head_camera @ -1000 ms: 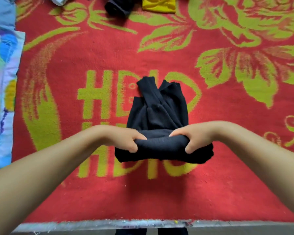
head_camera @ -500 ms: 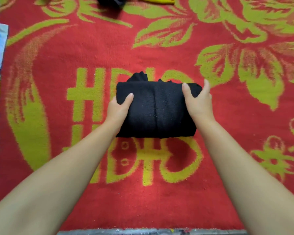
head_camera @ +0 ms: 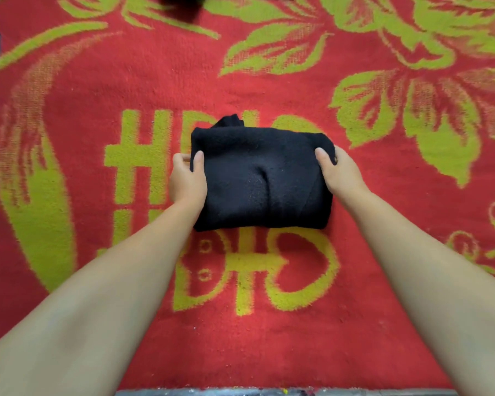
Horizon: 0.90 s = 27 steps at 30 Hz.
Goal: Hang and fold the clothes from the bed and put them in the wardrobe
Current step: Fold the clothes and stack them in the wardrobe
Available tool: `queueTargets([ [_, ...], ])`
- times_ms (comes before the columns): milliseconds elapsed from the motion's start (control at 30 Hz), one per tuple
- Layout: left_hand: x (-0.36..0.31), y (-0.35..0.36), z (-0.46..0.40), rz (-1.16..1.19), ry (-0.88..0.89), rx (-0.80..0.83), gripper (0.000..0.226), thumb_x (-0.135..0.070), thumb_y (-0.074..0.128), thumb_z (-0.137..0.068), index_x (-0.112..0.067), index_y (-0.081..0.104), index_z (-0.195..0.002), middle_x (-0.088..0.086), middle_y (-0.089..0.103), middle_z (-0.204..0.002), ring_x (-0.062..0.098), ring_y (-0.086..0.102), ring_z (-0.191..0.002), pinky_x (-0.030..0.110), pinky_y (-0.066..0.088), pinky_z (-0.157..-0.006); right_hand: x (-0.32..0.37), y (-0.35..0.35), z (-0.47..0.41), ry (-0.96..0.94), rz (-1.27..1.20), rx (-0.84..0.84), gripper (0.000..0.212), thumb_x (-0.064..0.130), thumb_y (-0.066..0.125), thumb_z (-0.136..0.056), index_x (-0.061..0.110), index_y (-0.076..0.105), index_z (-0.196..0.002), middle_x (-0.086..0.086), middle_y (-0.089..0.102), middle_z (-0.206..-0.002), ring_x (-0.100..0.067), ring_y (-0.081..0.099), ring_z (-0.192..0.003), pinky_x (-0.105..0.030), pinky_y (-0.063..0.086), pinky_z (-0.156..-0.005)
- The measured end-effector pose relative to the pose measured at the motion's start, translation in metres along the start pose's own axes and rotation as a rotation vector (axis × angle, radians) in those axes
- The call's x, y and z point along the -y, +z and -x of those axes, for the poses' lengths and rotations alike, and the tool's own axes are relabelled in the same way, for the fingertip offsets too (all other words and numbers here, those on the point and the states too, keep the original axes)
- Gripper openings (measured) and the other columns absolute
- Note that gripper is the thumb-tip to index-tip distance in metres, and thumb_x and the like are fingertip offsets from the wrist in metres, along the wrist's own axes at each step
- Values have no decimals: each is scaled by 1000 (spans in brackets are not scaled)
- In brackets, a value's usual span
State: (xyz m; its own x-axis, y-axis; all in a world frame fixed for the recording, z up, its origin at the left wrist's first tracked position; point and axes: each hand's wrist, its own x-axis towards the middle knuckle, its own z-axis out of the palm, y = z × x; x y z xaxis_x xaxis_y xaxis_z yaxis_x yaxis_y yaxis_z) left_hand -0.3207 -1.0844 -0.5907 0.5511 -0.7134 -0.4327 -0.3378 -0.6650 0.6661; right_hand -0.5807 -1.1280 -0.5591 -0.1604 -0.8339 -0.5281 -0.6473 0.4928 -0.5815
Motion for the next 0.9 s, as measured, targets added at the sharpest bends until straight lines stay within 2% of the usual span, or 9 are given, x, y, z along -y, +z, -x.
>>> queueTargets([
  [100,2,-15,27,-212,342,-72,58,-44,42,-94,-12,35,-141,10,44,-136,28,41,-127,45,29,-109,12,-11,40,-235,252,-197,67,35,44,-100,10,12,-153,-16,22,-155,-29,19,-144,-34,16,-115],
  [167,7,-14,57,-284,563,-72,66,-42,42,-92,-9,27,-147,12,33,-147,24,27,-137,42,16,-115,14,0,71,-343,241,-224,71,36,47,-98,12,9,-153,-11,15,-158,-24,10,-147,-34,11,-117],
  [267,18,-5,82,-63,215,-45,60,-36,49,-94,-6,33,-143,15,36,-142,27,29,-134,38,21,-112,0,23,89,19,-146,-162,57,37,50,-97,9,34,-143,-11,40,-143,-25,34,-136,-33,29,-108],
  [367,30,-2,81,20,-105,-36,32,-31,45,-99,-4,53,-112,11,50,-111,29,47,-110,35,35,-93,-13,37,90,134,-237,-242,24,35,51,-97,11,50,-103,-9,58,-104,-27,53,-99,-30,34,-76],
  [467,36,-6,78,19,-23,-16,30,-27,38,-102,-2,49,-90,4,47,-84,23,46,-83,26,33,-69,-17,33,87,-42,-70,-290,26,26,46,-100,13,38,-78,-5,47,-79,-25,41,-76,-28,18,-62],
  [533,32,-16,70,76,-7,-75,28,-23,37,-102,-3,45,-85,-1,43,-74,20,41,-75,27,25,-60,-20,16,78,-125,98,-302,27,22,43,-101,10,37,-78,-12,47,-79,-27,38,-75,-30,15,-62],
  [700,37,-39,47,8,20,-112,24,-19,39,-102,-5,47,-84,-3,43,-69,21,43,-77,29,22,-63,-42,-14,59,54,263,-234,31,21,38,-103,-5,51,-92,-29,57,-103,-42,51,-96,-37,23,-69],
  [833,41,-36,51,-105,66,45,22,-21,44,-100,-5,49,-86,10,52,-81,27,49,-83,31,24,-65,-37,-7,55,110,367,-51,27,17,34,-103,4,47,-83,-27,60,-108,-38,52,-93,-35,29,-69],
  [900,43,-38,57,-260,240,48,24,-25,52,-96,-3,54,-105,16,56,-103,34,50,-103,35,34,-82,-25,-13,58,-3,422,-95,25,7,37,-96,1,52,-115,-27,52,-128,-40,49,-115,-43,38,-85],
])
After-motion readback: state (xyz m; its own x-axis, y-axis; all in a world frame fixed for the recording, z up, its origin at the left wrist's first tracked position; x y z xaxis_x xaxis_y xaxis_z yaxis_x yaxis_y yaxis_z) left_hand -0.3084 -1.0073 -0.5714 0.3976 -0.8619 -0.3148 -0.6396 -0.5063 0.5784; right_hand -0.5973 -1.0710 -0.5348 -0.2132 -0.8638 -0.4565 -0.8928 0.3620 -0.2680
